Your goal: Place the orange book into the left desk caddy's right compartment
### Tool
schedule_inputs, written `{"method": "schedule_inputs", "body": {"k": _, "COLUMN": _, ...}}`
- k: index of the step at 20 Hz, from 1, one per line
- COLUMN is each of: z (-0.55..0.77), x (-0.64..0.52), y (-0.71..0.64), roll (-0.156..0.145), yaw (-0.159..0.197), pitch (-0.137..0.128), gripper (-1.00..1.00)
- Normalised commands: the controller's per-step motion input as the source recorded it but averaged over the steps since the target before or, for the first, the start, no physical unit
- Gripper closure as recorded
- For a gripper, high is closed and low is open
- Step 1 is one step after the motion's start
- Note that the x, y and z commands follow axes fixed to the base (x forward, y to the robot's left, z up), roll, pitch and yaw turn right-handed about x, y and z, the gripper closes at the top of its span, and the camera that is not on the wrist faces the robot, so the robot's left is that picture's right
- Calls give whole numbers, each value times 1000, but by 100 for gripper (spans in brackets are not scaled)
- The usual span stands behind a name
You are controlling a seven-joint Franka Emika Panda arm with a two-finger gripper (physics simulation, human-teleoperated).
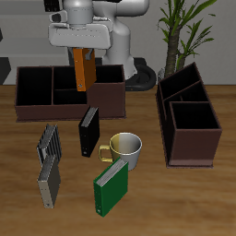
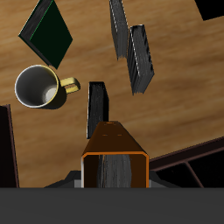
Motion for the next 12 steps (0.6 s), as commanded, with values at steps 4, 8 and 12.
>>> {"method": "schedule_inputs", "body": {"k": 4, "z": 418, "x": -182, "y": 696, "roll": 43, "yaw": 51, "pitch": -22, "gripper": 100}}
{"method": "schedule_inputs", "body": {"k": 8, "z": 336, "x": 3, "y": 1130, "roll": 109, "yaw": 51, "pitch": -16, "gripper": 100}}
{"method": "schedule_inputs", "body": {"k": 12, "z": 100, "x": 101, "y": 707, "roll": 2, "yaw": 6, "pitch": 23, "gripper": 100}}
